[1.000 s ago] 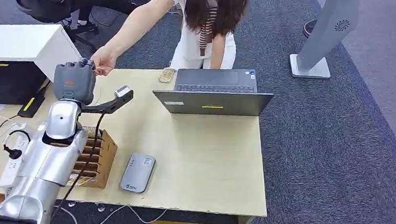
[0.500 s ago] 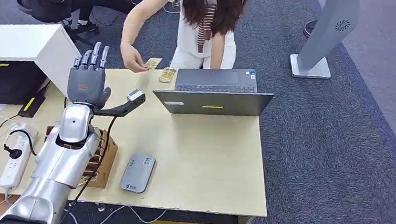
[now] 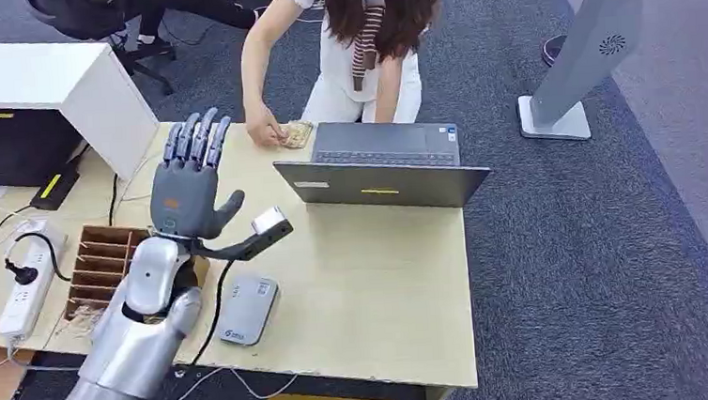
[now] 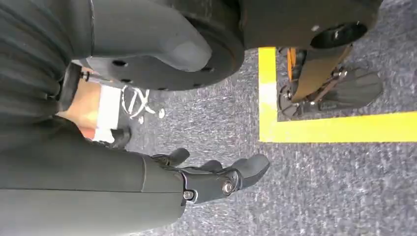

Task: Pass the card to the sensor for recognition and then transmit it.

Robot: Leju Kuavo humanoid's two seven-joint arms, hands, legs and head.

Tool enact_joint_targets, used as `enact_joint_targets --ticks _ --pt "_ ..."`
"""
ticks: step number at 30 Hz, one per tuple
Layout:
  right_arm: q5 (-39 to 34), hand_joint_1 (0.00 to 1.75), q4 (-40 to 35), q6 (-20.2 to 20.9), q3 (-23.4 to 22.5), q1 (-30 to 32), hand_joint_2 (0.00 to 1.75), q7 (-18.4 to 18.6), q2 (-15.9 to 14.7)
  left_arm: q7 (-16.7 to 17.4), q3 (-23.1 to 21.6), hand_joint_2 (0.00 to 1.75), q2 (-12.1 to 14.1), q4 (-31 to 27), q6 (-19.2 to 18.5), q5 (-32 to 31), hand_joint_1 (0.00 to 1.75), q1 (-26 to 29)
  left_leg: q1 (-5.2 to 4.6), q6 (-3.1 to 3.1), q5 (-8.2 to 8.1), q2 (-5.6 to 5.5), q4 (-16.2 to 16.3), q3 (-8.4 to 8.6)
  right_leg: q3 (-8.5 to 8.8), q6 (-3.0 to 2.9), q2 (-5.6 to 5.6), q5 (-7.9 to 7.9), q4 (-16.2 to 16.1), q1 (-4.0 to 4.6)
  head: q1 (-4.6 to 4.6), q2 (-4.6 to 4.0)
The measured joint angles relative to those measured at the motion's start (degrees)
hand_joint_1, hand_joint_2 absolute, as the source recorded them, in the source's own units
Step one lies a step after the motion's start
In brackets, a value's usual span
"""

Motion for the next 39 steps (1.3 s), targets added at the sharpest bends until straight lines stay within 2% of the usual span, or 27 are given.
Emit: enact_joint_targets --ticks 6,10,14,18,21,30,39 --pt "-1.97 0.00 0.00 -1.09 -2.08 0.91 1.75 -0.18 0.09 -1.01 -0.70 1.75 3.08 -14.08 1.69 0.74 0.00 19.04 0.03 -0.08 -0.11 0.05 -0.02 -0.01 -0.06 -0.05 0.05 -0.15 -0.01 0.01 0.00 0.00" --pt "-1.97 0.00 0.00 -1.07 -2.76 0.99 1.75 -0.66 0.13 -1.01 -0.68 1.75 4.70 -18.77 0.90 0.45 0.00 26.31 0.03 -0.06 -0.12 0.00 -0.03 -0.02 -0.06 -0.06 0.00 -0.17 0.00 0.02 0.02 0.00" --pt "-1.99 0.00 0.00 -1.07 -3.43 1.00 1.75 -1.03 0.13 0.01 0.22 1.75 6.16 -21.01 -3.59 1.09 0.00 30.65 0.04 -0.06 -0.11 -0.01 -0.04 -0.01 -0.03 -0.06 -0.02 -0.16 0.00 0.03 0.00 0.00" --pt "-1.97 0.00 0.00 -1.16 -3.89 1.02 1.75 -0.68 0.13 2.61 2.55 1.75 8.15 -21.39 -9.72 1.68 0.00 33.31 0.04 -0.09 -0.08 -0.04 -0.03 0.01 -0.01 -0.06 -0.04 -0.15 0.00 0.03 0.00 0.00" --pt "-1.90 0.00 0.00 -1.16 -3.98 1.01 1.75 -0.59 0.13 4.01 4.24 1.75 9.22 -21.38 -11.47 2.03 0.00 34.33 0.05 -0.10 -0.08 -0.05 -0.03 0.01 0.00 -0.06 -0.06 -0.15 0.01 0.03 0.02 0.00" --pt "-1.31 0.00 0.00 -1.14 -3.98 0.99 1.75 -0.59 0.13 5.39 9.14 1.75 9.94 -21.21 -11.78 2.64 0.00 35.37 0.04 -0.10 -0.08 -0.07 -0.03 -0.01 0.01 -0.06 -0.08 -0.15 0.01 0.03 0.02 -0.02" --pt "-0.74 0.00 0.00 -1.07 -3.96 0.99 1.75 -0.68 0.13 5.74 11.21 1.75 9.88 -20.86 -11.67 2.84 0.00 35.42 0.05 -0.10 -0.08 -0.08 -0.03 0.00 0.01 -0.06 -0.09 -0.15 0.01 0.03 0.02 0.00"
